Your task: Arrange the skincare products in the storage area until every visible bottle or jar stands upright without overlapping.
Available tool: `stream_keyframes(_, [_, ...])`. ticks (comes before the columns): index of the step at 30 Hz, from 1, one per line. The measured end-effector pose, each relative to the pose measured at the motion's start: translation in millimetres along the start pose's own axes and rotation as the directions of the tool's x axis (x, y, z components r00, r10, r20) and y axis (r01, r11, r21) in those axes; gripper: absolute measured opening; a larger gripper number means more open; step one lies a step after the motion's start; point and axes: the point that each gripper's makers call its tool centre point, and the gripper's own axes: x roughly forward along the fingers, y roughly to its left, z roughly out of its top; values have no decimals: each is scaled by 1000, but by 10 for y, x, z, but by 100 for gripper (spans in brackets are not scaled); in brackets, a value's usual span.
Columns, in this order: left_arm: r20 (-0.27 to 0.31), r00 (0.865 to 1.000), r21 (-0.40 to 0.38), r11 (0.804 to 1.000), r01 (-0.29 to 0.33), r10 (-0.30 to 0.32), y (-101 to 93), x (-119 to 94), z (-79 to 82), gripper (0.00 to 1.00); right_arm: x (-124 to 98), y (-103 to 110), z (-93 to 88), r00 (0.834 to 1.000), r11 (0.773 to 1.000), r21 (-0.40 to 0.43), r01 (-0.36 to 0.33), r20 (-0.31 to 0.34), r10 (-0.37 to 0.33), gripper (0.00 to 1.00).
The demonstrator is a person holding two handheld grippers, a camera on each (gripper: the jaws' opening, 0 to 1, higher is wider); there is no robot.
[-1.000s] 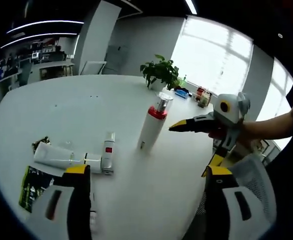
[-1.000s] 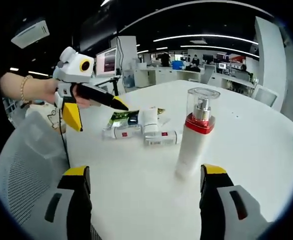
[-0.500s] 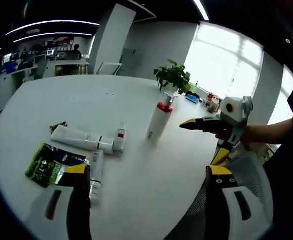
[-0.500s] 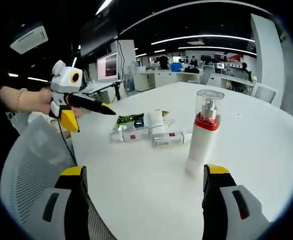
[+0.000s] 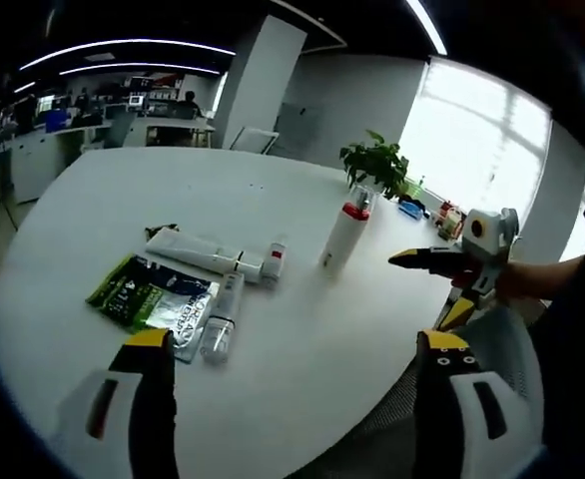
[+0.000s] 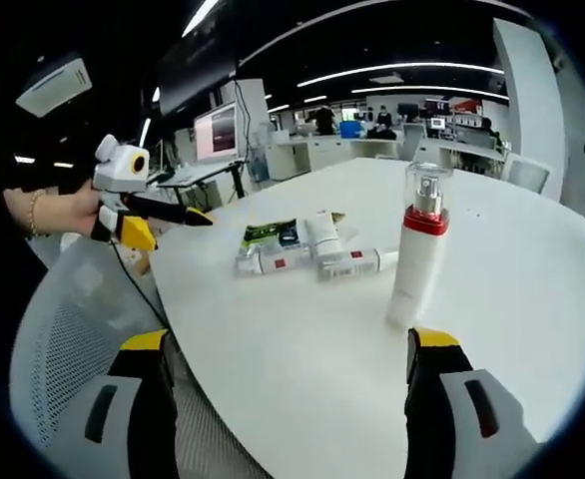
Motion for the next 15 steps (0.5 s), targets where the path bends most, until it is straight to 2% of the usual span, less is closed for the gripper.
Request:
stream_keyframes(11, [-21,997,2,997,-78,79,168,-241,-148,94,-18,63,-9,1000,1000,18,8,7,-8,95])
stream_keyframes(13, [-1,997,-21,996,-82,82,191,-253,-101,95,-24,56,1,1000,1000,22,14,12,-15,95])
stream_keyframes(15, [1,996,-8,996,-85,85,177,-250,-71,95,-26,57,-9,1000,1000,26,16,12,-16,95])
